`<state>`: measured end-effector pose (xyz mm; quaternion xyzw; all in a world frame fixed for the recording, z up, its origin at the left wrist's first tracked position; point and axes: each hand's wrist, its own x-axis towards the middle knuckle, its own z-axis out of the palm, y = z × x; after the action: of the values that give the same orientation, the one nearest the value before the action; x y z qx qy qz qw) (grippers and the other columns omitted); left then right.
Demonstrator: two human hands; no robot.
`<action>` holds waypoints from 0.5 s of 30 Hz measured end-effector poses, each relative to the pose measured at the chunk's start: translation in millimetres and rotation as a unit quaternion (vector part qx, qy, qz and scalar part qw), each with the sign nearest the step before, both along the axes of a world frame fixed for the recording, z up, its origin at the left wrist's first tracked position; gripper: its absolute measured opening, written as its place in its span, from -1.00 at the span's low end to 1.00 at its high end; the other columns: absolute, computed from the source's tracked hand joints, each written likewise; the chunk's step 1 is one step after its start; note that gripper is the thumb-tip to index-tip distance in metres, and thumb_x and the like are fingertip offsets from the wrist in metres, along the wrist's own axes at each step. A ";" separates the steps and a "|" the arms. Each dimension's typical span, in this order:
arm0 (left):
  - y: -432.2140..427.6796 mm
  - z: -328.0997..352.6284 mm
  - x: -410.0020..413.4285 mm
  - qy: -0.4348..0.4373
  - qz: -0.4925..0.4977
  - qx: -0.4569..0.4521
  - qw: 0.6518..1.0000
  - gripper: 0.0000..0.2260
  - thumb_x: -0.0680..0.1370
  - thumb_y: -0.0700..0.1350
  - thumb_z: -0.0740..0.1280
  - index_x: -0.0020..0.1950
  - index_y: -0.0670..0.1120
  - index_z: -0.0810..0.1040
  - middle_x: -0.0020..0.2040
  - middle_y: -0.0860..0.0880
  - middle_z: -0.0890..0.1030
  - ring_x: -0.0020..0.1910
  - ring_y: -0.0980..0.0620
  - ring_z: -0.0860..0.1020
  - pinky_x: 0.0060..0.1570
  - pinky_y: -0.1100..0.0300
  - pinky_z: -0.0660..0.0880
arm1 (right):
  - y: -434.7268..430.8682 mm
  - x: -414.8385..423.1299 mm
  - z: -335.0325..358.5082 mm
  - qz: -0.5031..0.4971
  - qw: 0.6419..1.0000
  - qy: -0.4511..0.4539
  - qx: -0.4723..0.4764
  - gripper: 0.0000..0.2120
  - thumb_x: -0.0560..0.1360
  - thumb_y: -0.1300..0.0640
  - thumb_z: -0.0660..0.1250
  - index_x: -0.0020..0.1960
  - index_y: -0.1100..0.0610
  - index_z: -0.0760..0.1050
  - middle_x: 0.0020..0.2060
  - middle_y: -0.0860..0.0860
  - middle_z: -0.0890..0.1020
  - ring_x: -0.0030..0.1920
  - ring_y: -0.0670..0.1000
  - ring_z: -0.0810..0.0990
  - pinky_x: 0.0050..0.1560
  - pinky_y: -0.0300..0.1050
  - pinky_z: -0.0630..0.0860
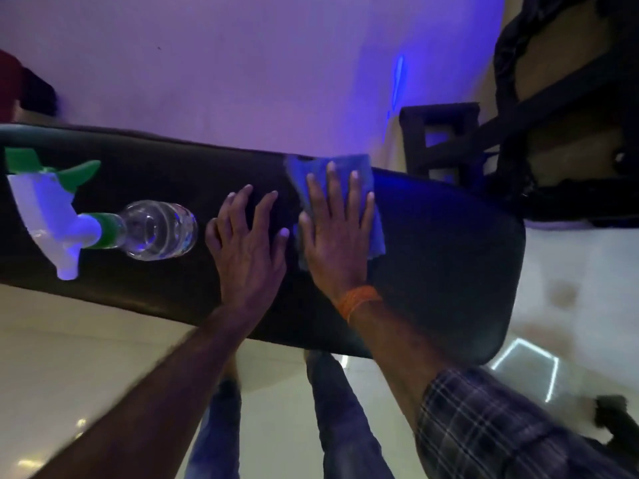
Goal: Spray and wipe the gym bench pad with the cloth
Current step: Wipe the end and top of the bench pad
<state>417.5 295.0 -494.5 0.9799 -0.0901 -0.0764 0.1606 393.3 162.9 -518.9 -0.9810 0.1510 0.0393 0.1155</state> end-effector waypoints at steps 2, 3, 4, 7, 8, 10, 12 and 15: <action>-5.8 4.0 -0.9 0.005 0.010 0.007 1.000 -0.50 0.59 0.01 0.35 0.54 0.03 0.41 0.59 -0.11 0.32 0.59 -0.16 0.26 0.47 -0.19 0.22 | -11.4 -34.5 5.5 0.119 0.992 0.019 0.030 -0.45 0.69 -0.10 0.05 0.66 -0.09 0.11 0.68 -0.02 0.07 0.68 0.16 -0.03 0.63 0.28 -0.01; -8.0 6.3 -0.2 0.010 0.008 0.010 1.000 -0.48 0.58 0.01 0.37 0.54 0.04 0.41 0.60 -0.10 0.31 0.60 -0.16 0.25 0.48 -0.19 0.22 | -26.1 -40.5 7.5 0.150 0.988 0.026 0.029 -0.45 0.69 -0.10 0.06 0.66 -0.10 0.11 0.68 -0.05 0.07 0.68 0.13 -0.02 0.63 0.26 -0.01; -9.4 8.3 1.0 0.014 0.007 0.014 1.000 -0.47 0.57 0.01 0.37 0.55 0.04 0.40 0.60 -0.10 0.31 0.60 -0.16 0.25 0.49 -0.19 0.22 | -40.3 -35.1 7.9 0.153 0.988 0.028 0.023 -0.45 0.68 -0.09 0.08 0.66 -0.11 0.13 0.68 -0.06 0.08 0.68 0.12 -0.01 0.64 0.24 -0.01; -8.3 9.9 2.2 0.021 0.024 0.018 0.999 -0.45 0.59 0.05 0.36 0.57 0.02 0.37 0.61 -0.11 0.30 0.60 -0.17 0.24 0.50 -0.16 0.22 | -46.5 20.8 5.8 0.091 0.996 0.020 0.013 -0.44 0.65 -0.06 0.11 0.64 -0.11 0.18 0.67 -0.03 0.12 0.67 0.15 0.03 0.63 0.26 -0.02; -6.2 9.3 0.0 0.022 0.034 0.014 0.999 -0.45 0.59 0.04 0.36 0.57 0.01 0.36 0.60 -0.11 0.30 0.60 -0.17 0.24 0.50 -0.16 0.22 | -36.6 37.2 6.6 0.078 0.997 0.021 0.016 -0.45 0.65 -0.06 0.11 0.64 -0.11 0.19 0.67 -0.02 0.14 0.67 0.16 0.05 0.62 0.27 0.00; -1.7 8.5 -9.3 0.021 0.053 0.007 0.998 -0.46 0.60 0.00 0.37 0.57 -0.03 0.36 0.60 -0.12 0.31 0.60 -0.18 0.25 0.50 -0.17 0.24 | -16.0 46.0 7.0 0.103 0.994 0.015 0.033 -0.46 0.66 -0.06 0.09 0.64 -0.09 0.19 0.67 0.00 0.15 0.67 0.18 0.06 0.61 0.29 0.01; 1.5 10.8 -20.7 0.029 0.072 -0.002 0.997 -0.47 0.60 -0.04 0.39 0.56 -0.07 0.38 0.59 -0.14 0.33 0.59 -0.19 0.27 0.48 -0.20 0.26 | -12.9 20.7 7.8 0.175 0.983 0.020 0.045 -0.44 0.67 -0.06 0.08 0.66 -0.08 0.14 0.68 0.00 0.10 0.68 0.16 0.00 0.62 0.28 -0.01; 6.3 19.5 -33.9 0.047 0.082 -0.008 0.996 -0.49 0.62 -0.01 0.35 0.55 -0.11 0.40 0.57 -0.16 0.35 0.58 -0.21 0.30 0.45 -0.23 0.31 | -37.5 -19.4 18.2 0.255 0.965 0.046 0.029 -0.45 0.68 -0.06 0.11 0.66 -0.09 0.13 0.68 -0.04 0.06 0.68 0.14 -0.04 0.63 0.29 -0.04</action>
<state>383.6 301.4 -475.0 0.9781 -0.0025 -0.1083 0.1778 373.9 125.5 -500.7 -0.9803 -0.1002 0.1172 0.1231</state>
